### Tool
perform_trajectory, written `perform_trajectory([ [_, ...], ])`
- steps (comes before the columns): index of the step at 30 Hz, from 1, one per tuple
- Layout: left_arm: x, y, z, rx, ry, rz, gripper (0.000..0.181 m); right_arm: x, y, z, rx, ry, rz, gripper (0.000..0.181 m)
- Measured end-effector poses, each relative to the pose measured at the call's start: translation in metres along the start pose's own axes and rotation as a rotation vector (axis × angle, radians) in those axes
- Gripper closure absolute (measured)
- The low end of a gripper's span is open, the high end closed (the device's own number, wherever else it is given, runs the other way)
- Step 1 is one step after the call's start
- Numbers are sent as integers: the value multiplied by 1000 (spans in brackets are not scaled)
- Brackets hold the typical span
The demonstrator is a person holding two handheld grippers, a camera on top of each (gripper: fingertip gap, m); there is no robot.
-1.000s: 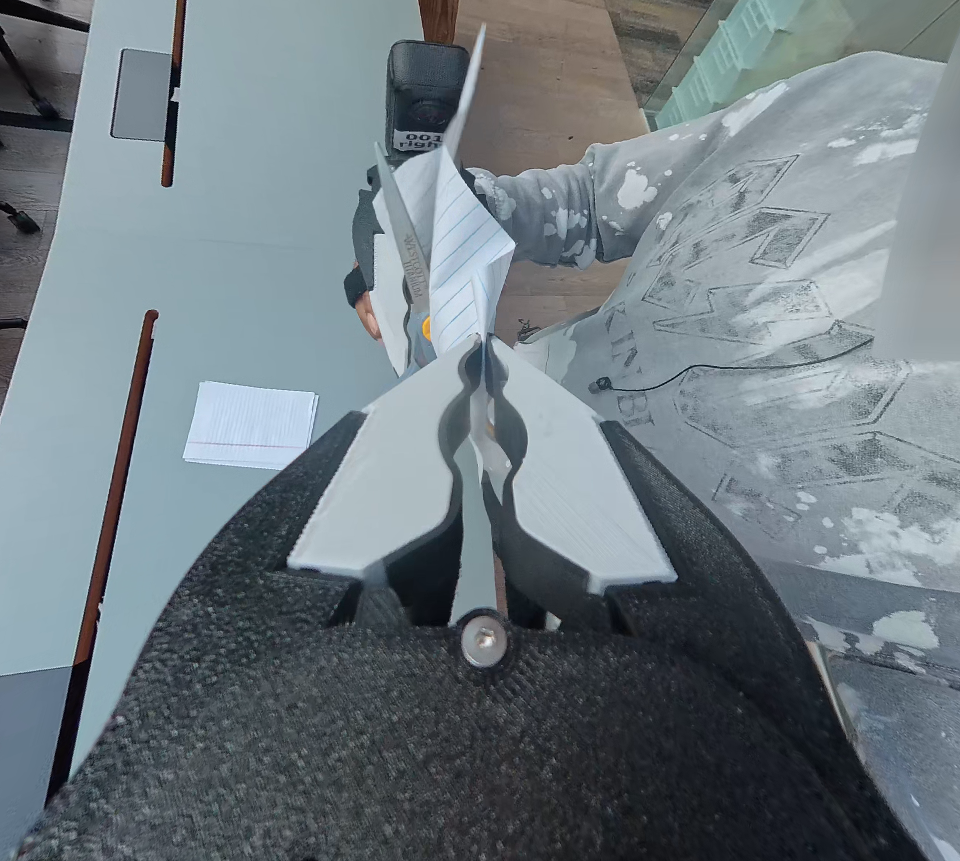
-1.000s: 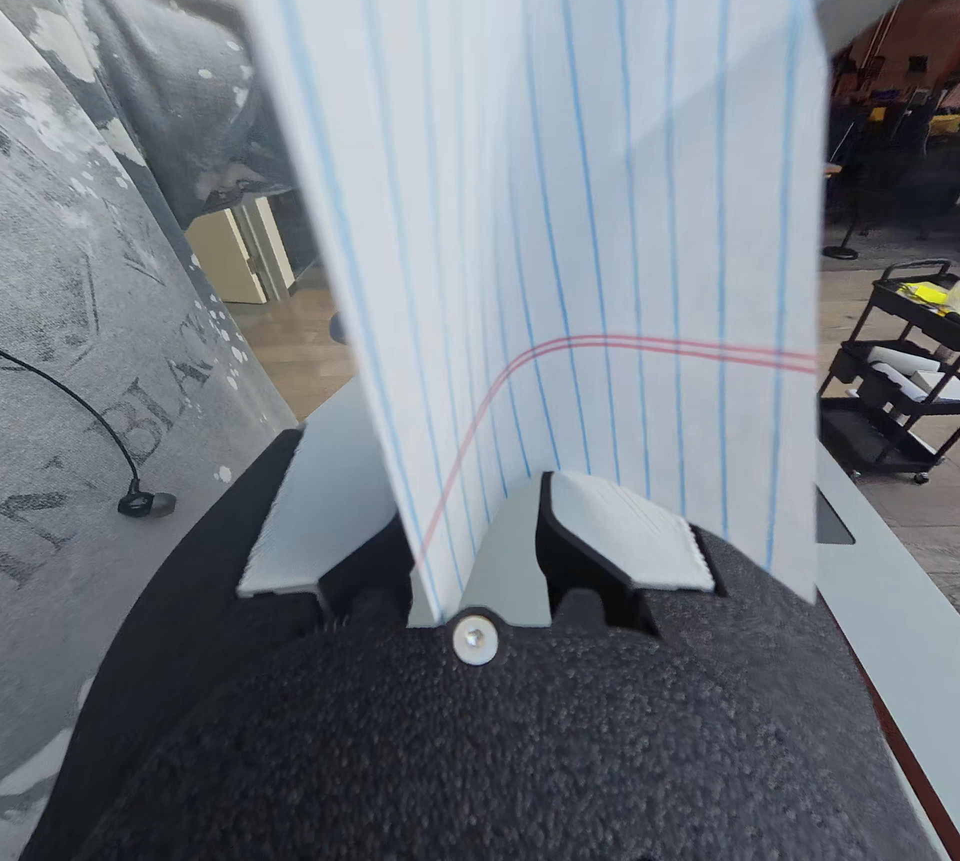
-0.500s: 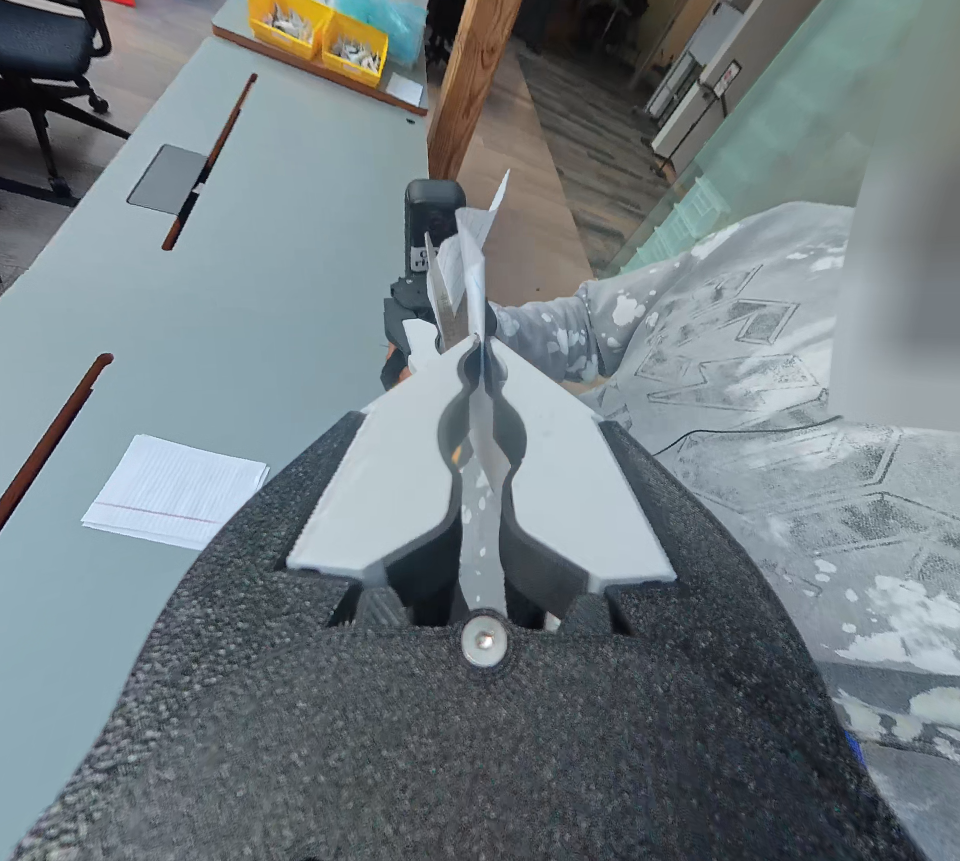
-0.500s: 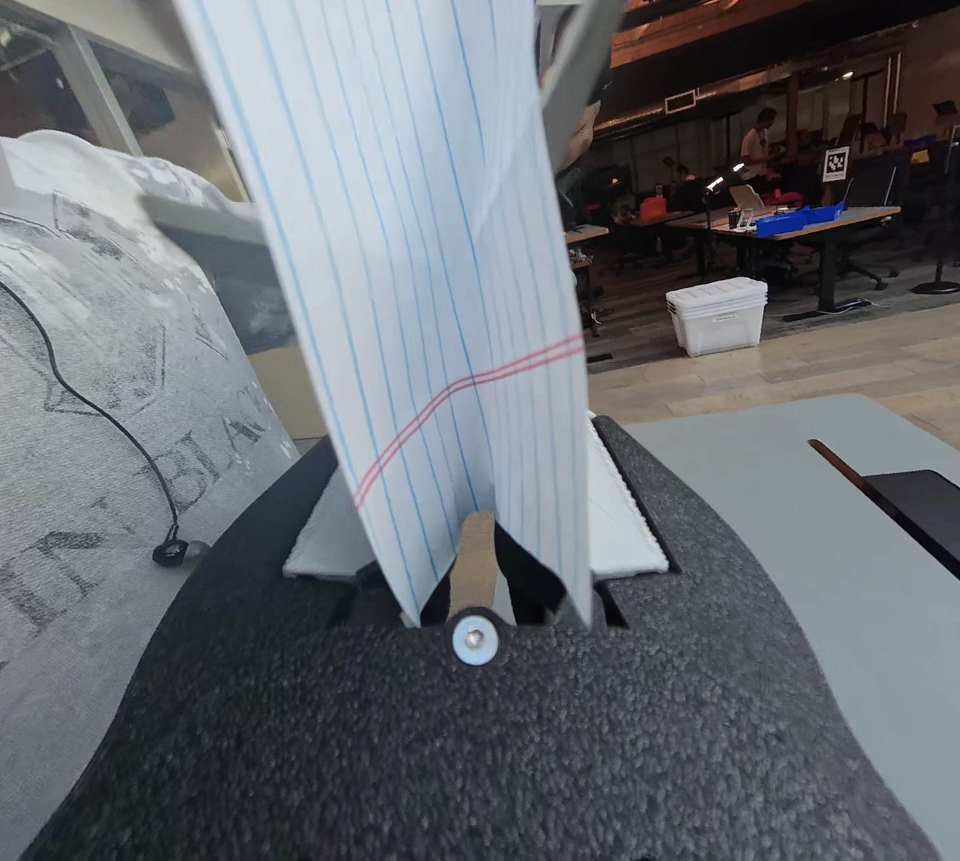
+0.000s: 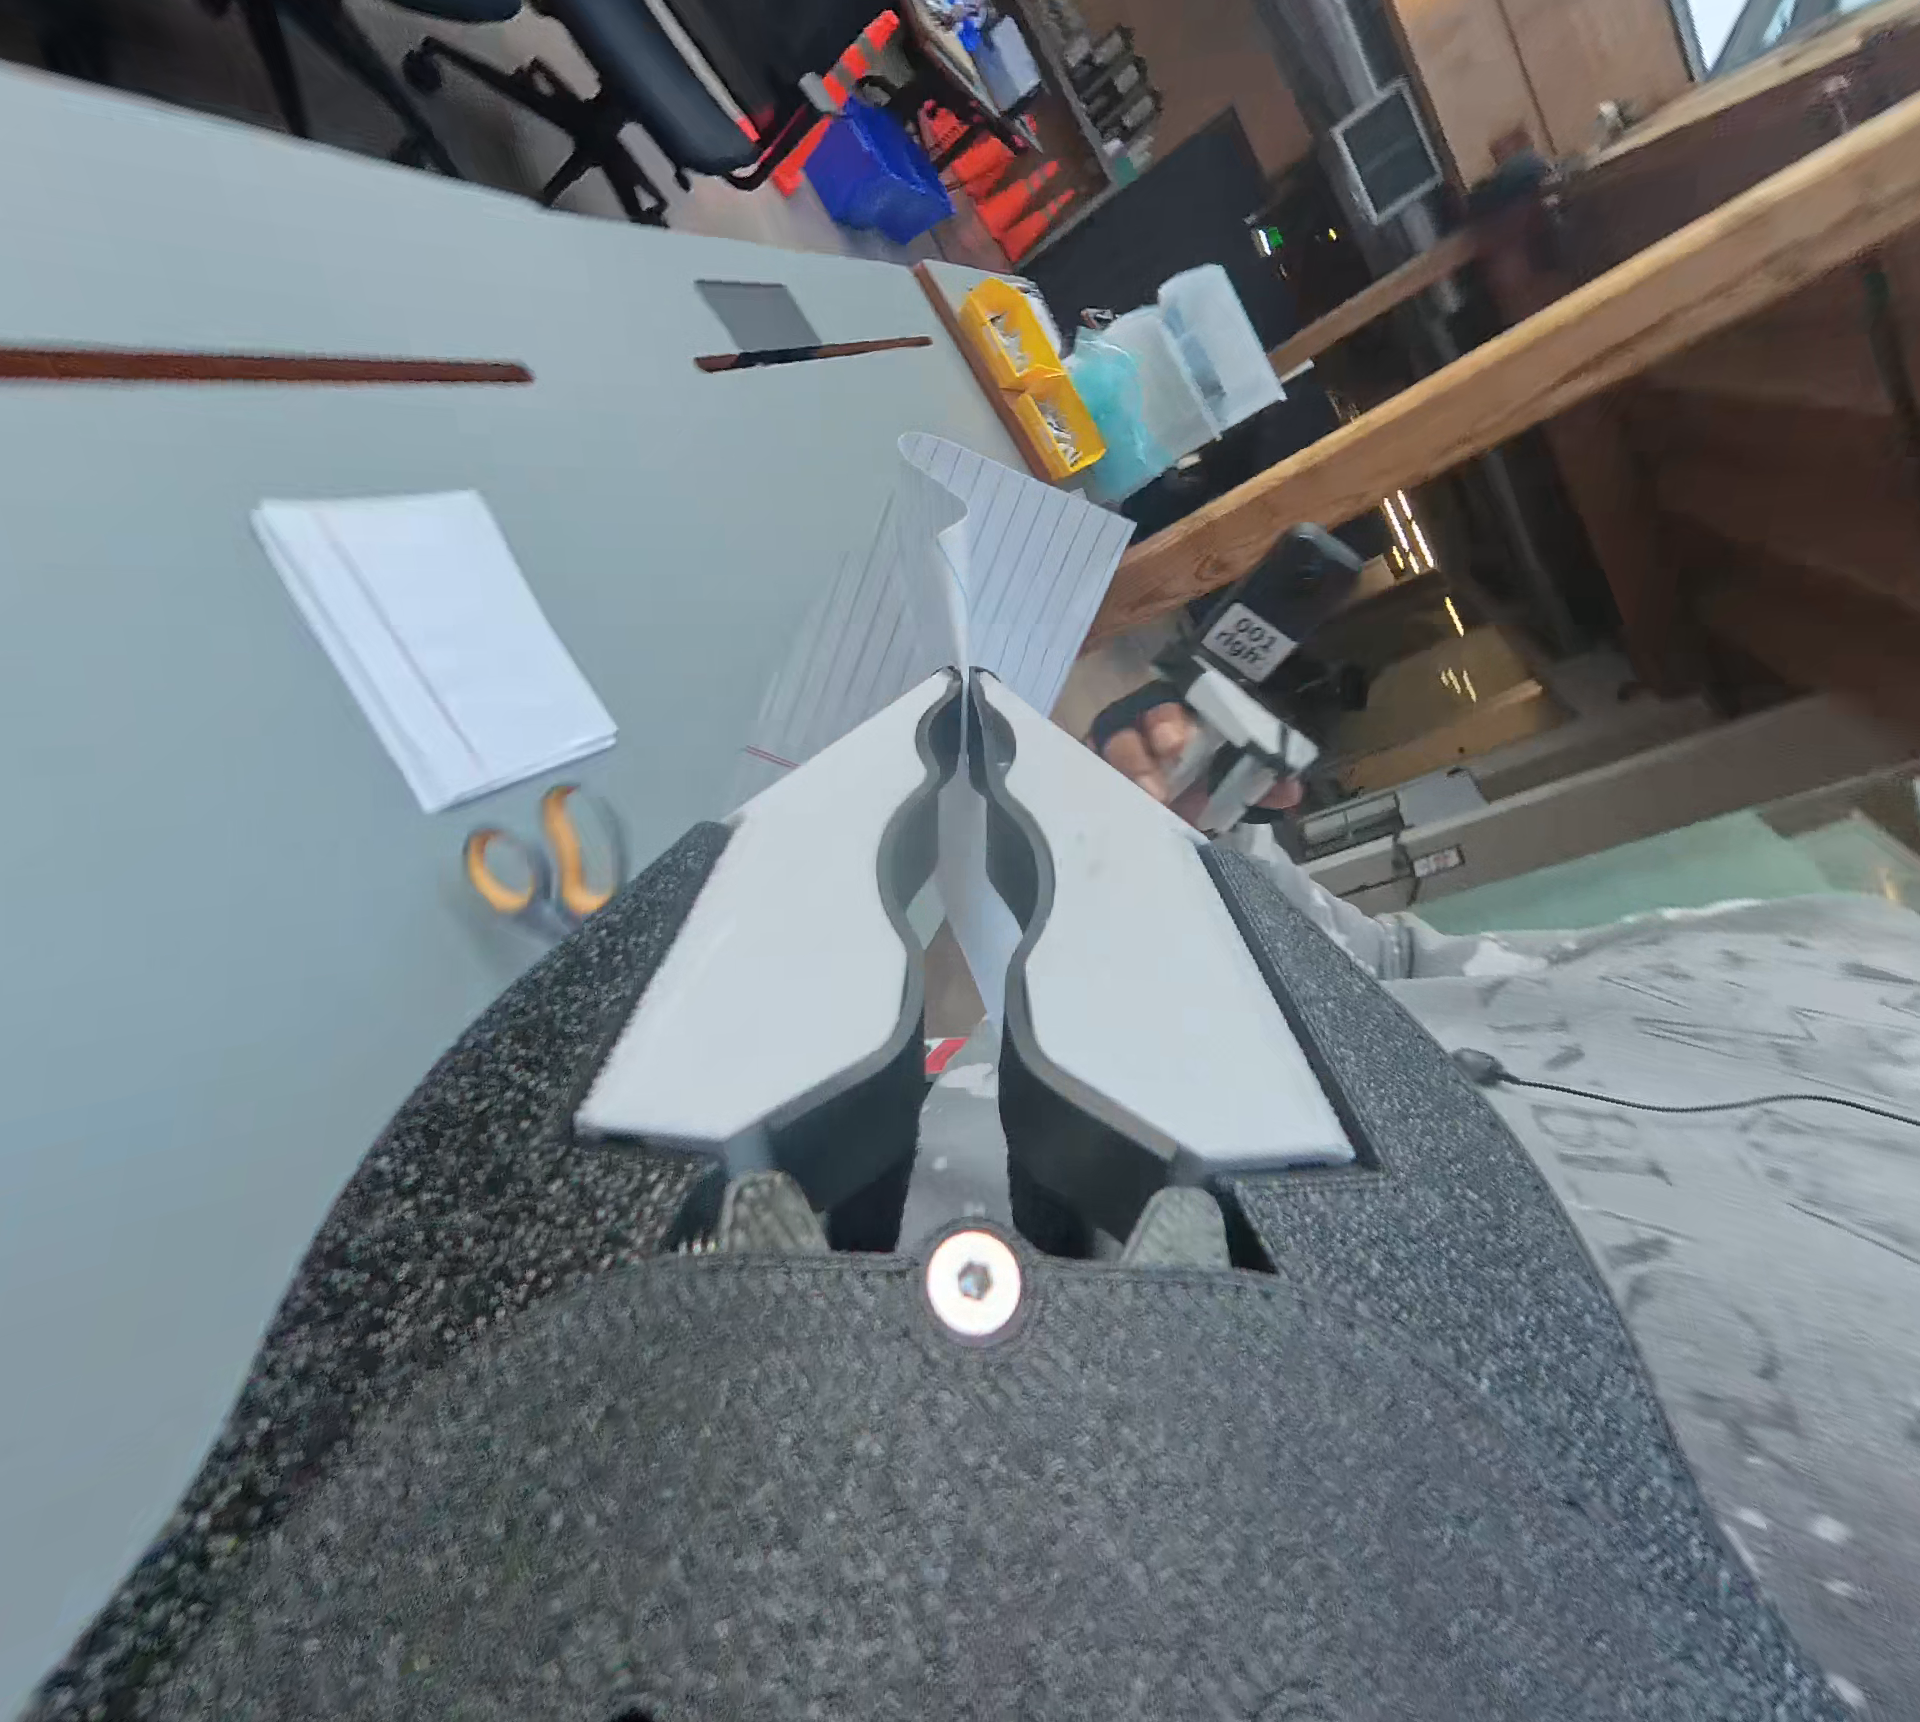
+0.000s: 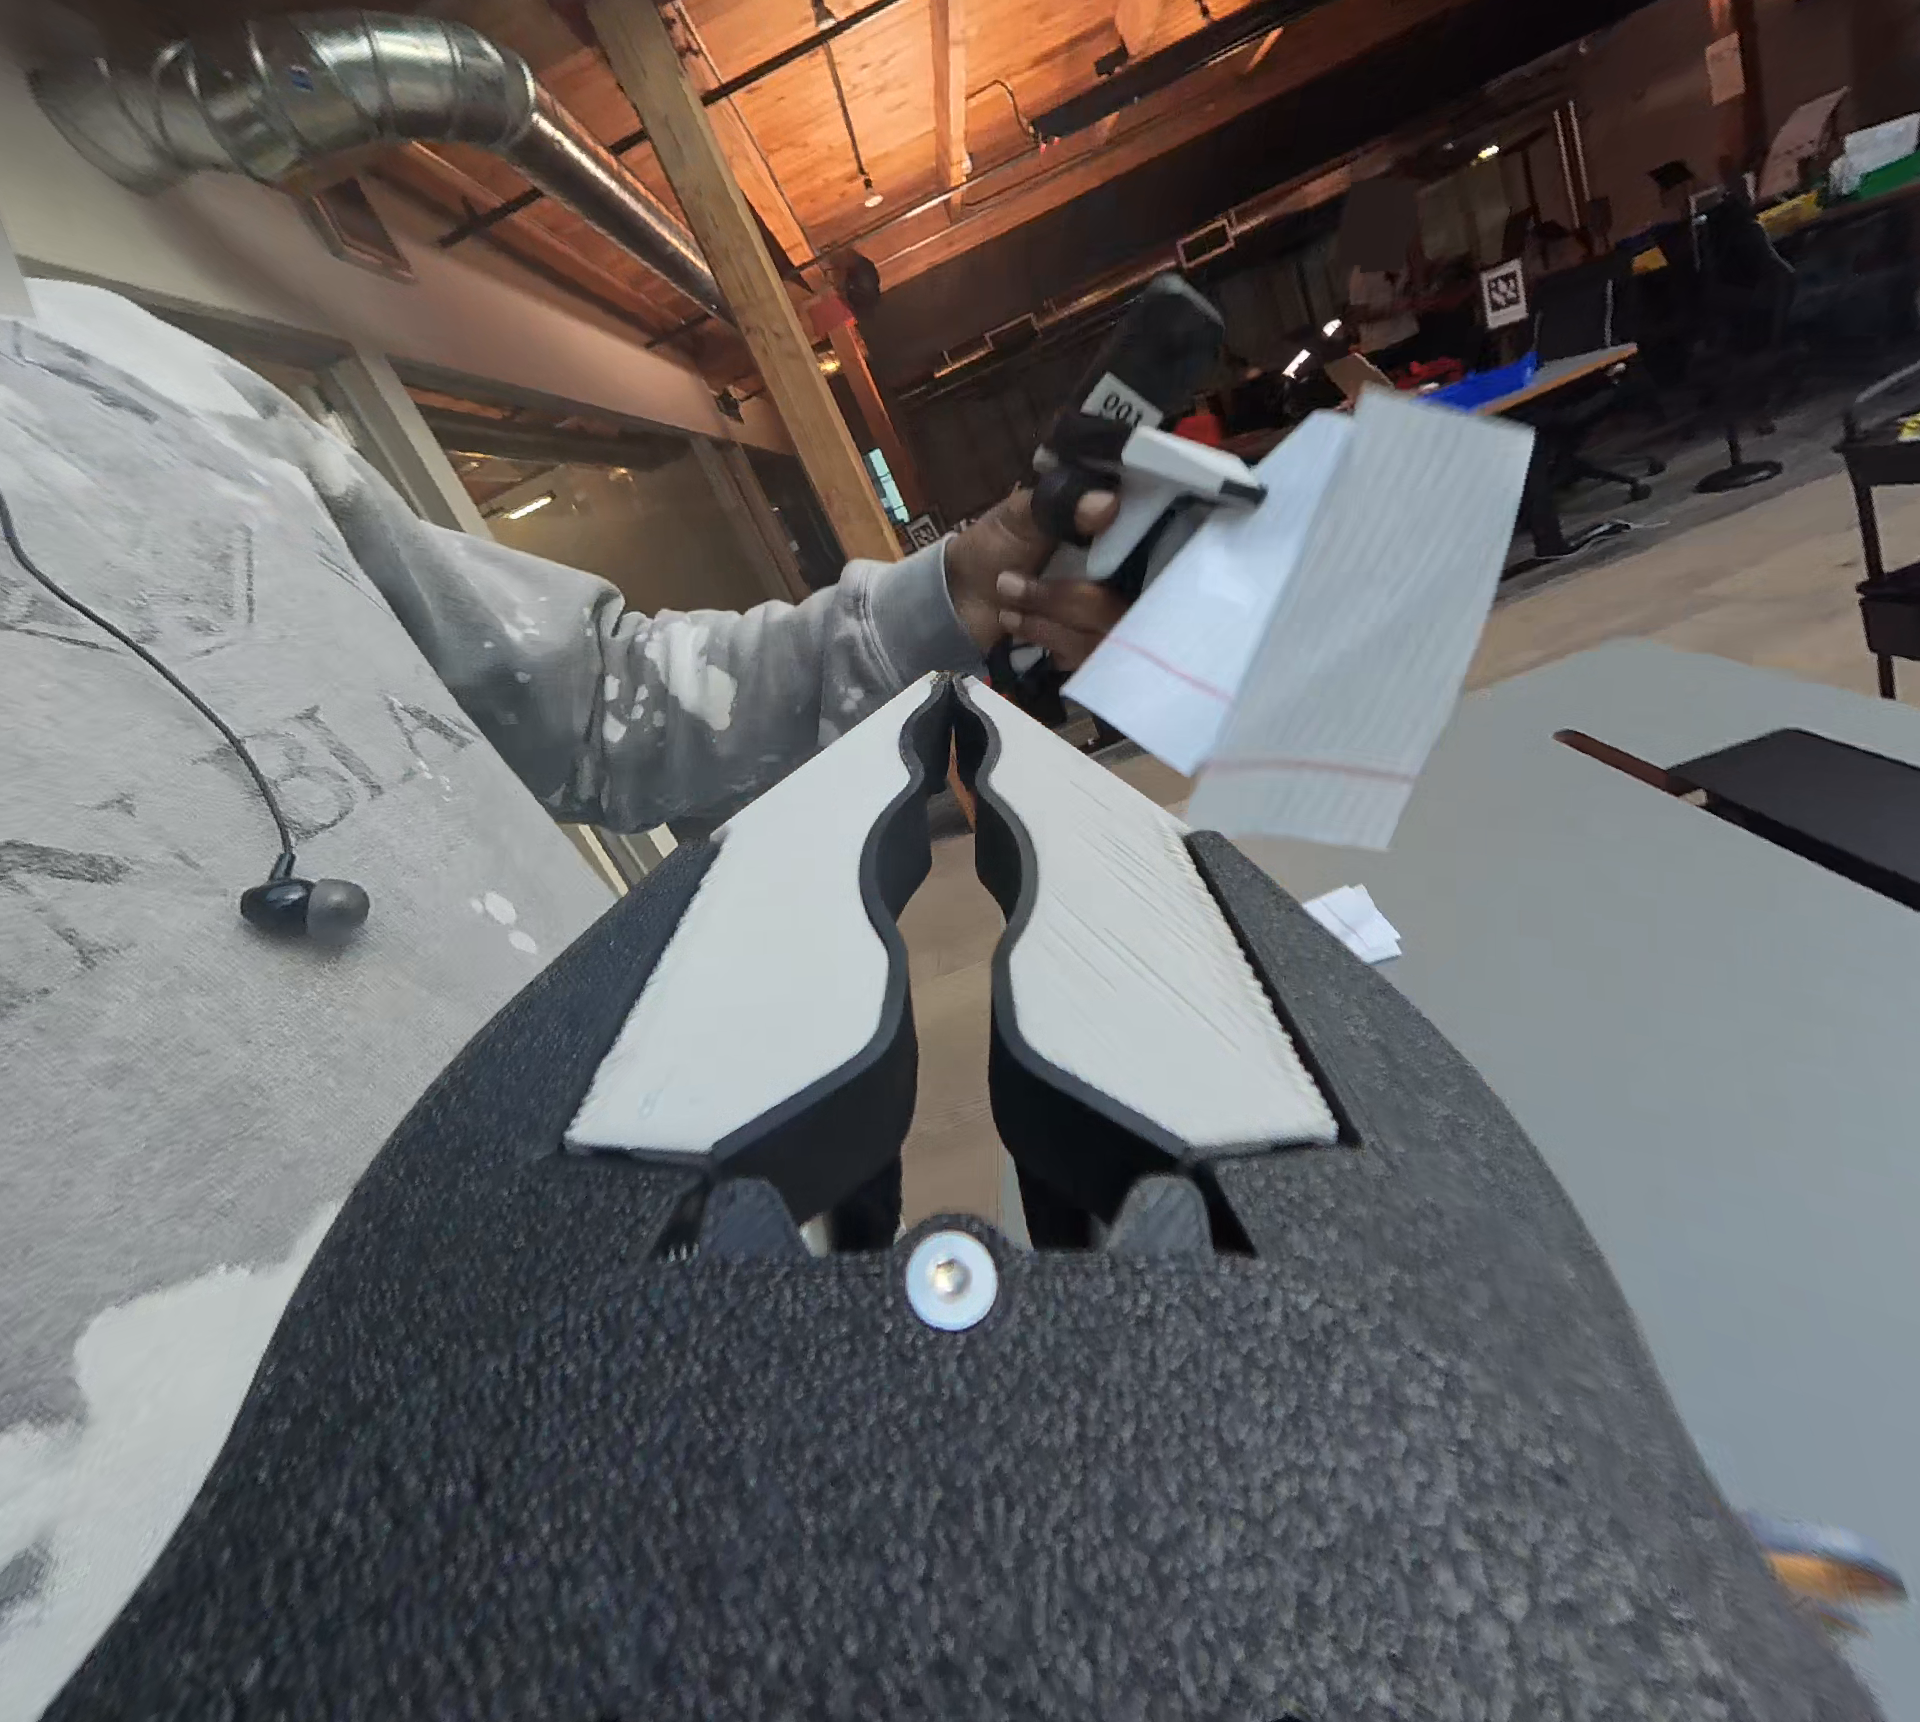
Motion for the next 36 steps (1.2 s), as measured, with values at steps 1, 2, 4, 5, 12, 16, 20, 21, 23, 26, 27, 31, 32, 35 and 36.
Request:
perform_trajectory([
  [1,-2,20,-29,66,-22,5,181,4,6,4,-24,16,4,181],
  [2,-3,38,-57,123,-55,11,181,8,10,7,-46,32,6,181],
  [4,0,73,-105,214,-111,15,181,16,19,14,-67,72,-12,181],
  [5,2,88,-126,254,-140,8,181,19,21,16,-79,85,-13,181],
  [12,16,159,-223,399,-337,-93,181,39,31,39,-114,202,-66,181],
  [16,33,176,-261,420,-501,-174,174,46,41,51,-131,261,-117,181],
  [20,59,175,-291,417,-706,-176,146,51,49,61,-157,292,-140,181],
  [21,65,172,-296,399,-772,-170,138,52,53,64,-160,301,-152,181],
  [23,71,163,-296,305,-892,-163,131,53,59,68,-164,315,-173,181],
  [26,39,163,-278,219,-891,-204,122,58,74,79,-151,360,-243,181],
  [27,20,168,-270,211,-865,-221,122,60,79,83,-149,374,-269,181],
  [31,-83,207,-237,144,-778,-319,120,71,89,95,-176,387,-291,181],
  [32,-111,220,-229,123,-767,-349,120,75,90,97,-182,395,-290,181],
  [35,-178,254,-218,64,-795,-421,120,92,90,100,-193,421,-290,181],
  [36,-192,263,-219,48,-833,-436,118,98,90,100,-197,432,-289,181],
])
Point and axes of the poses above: each gripper's, where its closed fingertips meet, x back along the fingers, y out of its underside, z = x × y across the jaws, the point moved 3 cm from there along x, back along the fingers, and after that the axes turned 7 degrees about -z, right-handed, at the moved point
